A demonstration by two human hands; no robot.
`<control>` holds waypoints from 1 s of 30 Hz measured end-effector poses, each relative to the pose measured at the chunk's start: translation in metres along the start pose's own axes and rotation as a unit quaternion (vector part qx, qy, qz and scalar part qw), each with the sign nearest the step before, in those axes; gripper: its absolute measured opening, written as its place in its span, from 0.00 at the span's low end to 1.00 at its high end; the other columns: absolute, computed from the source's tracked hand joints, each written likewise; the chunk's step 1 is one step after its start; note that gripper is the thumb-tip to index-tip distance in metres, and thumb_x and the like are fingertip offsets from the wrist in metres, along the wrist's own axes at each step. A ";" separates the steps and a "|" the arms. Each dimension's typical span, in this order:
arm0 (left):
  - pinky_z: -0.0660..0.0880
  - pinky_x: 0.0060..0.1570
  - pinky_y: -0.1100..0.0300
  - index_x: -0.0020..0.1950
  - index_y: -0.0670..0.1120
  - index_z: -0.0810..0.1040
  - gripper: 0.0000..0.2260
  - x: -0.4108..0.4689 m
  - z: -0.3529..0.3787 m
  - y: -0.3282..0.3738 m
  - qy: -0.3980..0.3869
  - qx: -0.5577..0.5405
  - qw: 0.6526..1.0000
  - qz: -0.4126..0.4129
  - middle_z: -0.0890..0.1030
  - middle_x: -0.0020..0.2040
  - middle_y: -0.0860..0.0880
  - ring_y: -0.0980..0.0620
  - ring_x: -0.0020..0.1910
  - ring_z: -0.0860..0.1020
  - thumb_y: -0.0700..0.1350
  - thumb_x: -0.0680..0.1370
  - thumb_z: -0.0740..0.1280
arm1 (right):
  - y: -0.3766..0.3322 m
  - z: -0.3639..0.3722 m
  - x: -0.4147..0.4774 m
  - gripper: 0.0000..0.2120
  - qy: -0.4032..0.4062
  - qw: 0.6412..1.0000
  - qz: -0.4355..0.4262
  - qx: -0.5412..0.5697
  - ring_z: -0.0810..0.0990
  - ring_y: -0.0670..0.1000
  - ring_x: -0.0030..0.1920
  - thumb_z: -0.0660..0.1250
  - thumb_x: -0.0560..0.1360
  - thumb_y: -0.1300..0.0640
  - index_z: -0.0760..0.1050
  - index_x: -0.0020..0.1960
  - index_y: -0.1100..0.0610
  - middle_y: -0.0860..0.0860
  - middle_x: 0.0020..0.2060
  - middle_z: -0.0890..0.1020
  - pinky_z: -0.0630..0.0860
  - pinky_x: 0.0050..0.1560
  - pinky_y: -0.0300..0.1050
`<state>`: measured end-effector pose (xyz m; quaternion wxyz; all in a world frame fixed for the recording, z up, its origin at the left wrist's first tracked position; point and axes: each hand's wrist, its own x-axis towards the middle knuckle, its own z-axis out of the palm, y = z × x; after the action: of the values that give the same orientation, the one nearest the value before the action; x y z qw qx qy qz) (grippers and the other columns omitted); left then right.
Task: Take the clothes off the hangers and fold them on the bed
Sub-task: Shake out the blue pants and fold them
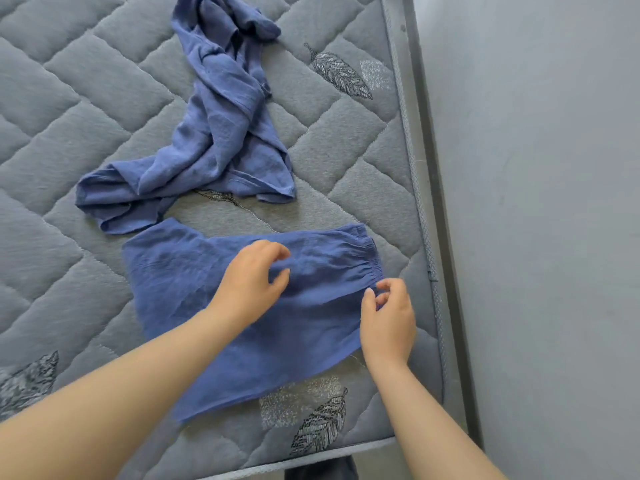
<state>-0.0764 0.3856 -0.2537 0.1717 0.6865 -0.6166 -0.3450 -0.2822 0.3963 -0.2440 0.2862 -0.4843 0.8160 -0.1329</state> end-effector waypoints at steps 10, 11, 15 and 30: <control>0.67 0.61 0.54 0.67 0.42 0.70 0.21 0.059 -0.019 0.012 -0.162 0.160 0.971 0.071 0.73 0.63 0.44 0.44 0.63 0.71 0.48 0.77 0.66 | 0.013 0.025 -0.061 0.18 0.061 0.970 0.213 0.098 0.76 0.57 0.54 0.70 0.75 0.52 0.72 0.61 0.59 0.55 0.57 0.75 0.70 0.46 0.47; 0.67 0.61 0.53 0.67 0.41 0.70 0.22 0.066 -0.013 0.019 -0.171 0.157 0.970 0.068 0.73 0.63 0.43 0.44 0.63 0.70 0.49 0.77 0.67 | 0.015 0.023 -0.055 0.24 0.065 0.966 0.226 0.112 0.75 0.58 0.58 0.71 0.75 0.52 0.69 0.66 0.61 0.57 0.61 0.73 0.71 0.51 0.48; 0.68 0.60 0.49 0.63 0.39 0.68 0.23 0.093 0.012 0.043 -0.201 0.152 0.967 0.027 0.73 0.61 0.41 0.41 0.61 0.70 0.52 0.76 0.68 | 0.029 0.015 -0.021 0.37 0.026 0.954 0.254 0.155 0.72 0.59 0.66 0.72 0.73 0.49 0.61 0.74 0.62 0.60 0.67 0.71 0.71 0.62 0.52; 0.72 0.44 0.56 0.46 0.40 0.82 0.07 0.142 0.041 0.084 -0.253 0.121 0.957 0.071 0.82 0.44 0.41 0.46 0.42 0.75 0.43 0.74 0.69 | 0.041 -0.010 0.026 0.09 -0.108 0.975 0.163 0.106 0.70 0.48 0.30 0.68 0.70 0.60 0.70 0.33 0.55 0.48 0.29 0.74 0.63 0.27 0.40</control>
<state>-0.1654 0.2416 -0.2643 -0.0504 0.5468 -0.7243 -0.4170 -0.3265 0.3939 -0.2652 0.4404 -0.3234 0.8293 -0.1170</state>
